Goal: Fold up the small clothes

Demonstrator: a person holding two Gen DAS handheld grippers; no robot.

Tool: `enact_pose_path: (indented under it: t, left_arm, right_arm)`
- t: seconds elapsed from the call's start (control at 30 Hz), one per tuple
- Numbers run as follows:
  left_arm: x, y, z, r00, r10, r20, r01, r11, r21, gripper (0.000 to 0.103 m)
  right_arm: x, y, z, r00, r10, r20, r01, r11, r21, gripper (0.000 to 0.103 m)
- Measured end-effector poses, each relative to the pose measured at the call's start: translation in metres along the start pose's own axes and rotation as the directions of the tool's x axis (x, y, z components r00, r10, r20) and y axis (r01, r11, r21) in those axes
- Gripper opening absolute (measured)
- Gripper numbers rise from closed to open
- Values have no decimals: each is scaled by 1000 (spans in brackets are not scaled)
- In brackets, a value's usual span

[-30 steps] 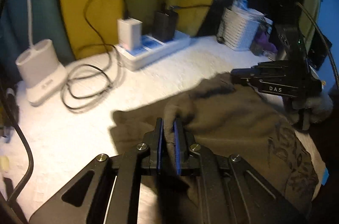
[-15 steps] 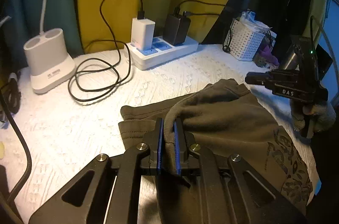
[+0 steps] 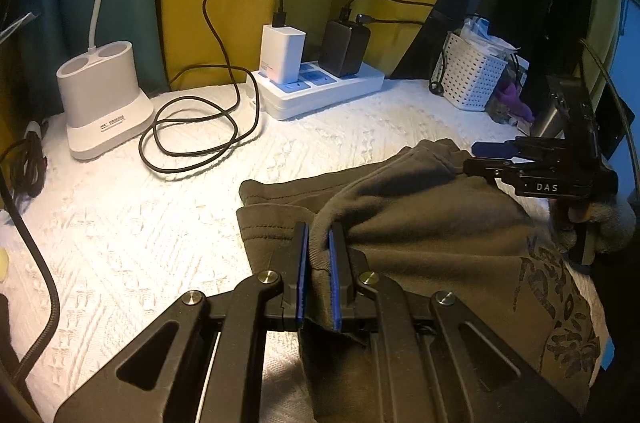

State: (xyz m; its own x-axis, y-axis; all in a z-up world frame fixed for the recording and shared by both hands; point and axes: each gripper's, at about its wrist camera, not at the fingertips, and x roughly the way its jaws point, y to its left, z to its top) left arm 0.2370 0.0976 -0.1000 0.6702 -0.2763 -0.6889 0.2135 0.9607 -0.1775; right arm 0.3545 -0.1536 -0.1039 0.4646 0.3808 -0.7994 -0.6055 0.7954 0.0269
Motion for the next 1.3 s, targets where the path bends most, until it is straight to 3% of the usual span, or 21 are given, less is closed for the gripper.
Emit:
enact_pose_path:
  t: [0.17, 0.33, 0.8, 1.0, 1.13, 1.2, 1.23, 1.27, 1.3]
  left_arm:
    - [2, -1, 0, 1000, -3, -11, 3, 1000, -1, 8]
    - [0, -5, 0, 1000, -3, -9, 3, 1000, 15, 8]
    - [9, 1, 1, 999, 15, -29, -15, 1000, -18, 8]
    - [13, 8, 0, 999, 19, -45, -20, 999, -39, 8]
    - [12, 7, 0, 999, 31, -42, -32, 999, -38, 9]
    - [12, 6, 0, 999, 33, -43, -34, 999, -36, 9]
    - [12, 6, 1, 998, 32, -48, -34, 999, -35, 10]
    - [12, 7, 1, 998, 29, -53, -31, 999, -37, 10]
    - [11, 8, 1, 998, 23, -55, -26, 999, -44, 10]
  right_arm:
    - [5, 8, -3, 1000, 24, -15, -24, 999, -21, 24]
    - [6, 13, 3, 1000, 1, 2, -1, 999, -34, 15]
    - [34, 16, 31, 999, -36, 4, 36, 996, -85, 10]
    - [17, 9, 26, 998, -63, -2, 63, 996, -64, 10]
    - [-2, 9, 16, 1000, -28, 13, 28, 999, -39, 12]
    - [-5, 15, 8, 1000, -17, 6, 17, 998, -55, 20]
    - [-2, 17, 3, 1000, -22, -5, 22, 997, -72, 48]
    - [3, 19, -1, 999, -35, -25, 33, 996, -83, 86]
    - [9, 19, -6, 997, -53, -52, 49, 995, -89, 90]
